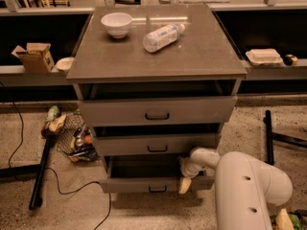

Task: Open bottom drawer

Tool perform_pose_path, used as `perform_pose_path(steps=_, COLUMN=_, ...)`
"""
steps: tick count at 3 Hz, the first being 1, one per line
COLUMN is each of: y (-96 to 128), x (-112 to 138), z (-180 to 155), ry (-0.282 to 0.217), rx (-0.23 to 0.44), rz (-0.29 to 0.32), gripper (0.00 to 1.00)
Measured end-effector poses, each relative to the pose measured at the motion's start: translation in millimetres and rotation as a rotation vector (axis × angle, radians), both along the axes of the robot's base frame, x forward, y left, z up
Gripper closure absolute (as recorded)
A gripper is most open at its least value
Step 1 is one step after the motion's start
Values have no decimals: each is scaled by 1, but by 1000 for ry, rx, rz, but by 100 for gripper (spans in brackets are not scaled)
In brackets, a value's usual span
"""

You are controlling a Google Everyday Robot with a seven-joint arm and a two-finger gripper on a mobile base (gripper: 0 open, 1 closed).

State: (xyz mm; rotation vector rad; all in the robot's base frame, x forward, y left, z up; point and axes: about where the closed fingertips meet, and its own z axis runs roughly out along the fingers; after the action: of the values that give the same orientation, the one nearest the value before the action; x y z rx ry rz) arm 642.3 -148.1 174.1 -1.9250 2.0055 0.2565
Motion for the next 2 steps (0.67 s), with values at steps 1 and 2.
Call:
perform_pose_path(steps=1, y=1, x=-16, z=-8, ry=59, rx=-29, rz=-4, gripper=0)
perform_pose_path(steps=2, y=-1, x=-52, z=-21, ry=190, rx=-47, rz=-23, gripper=0)
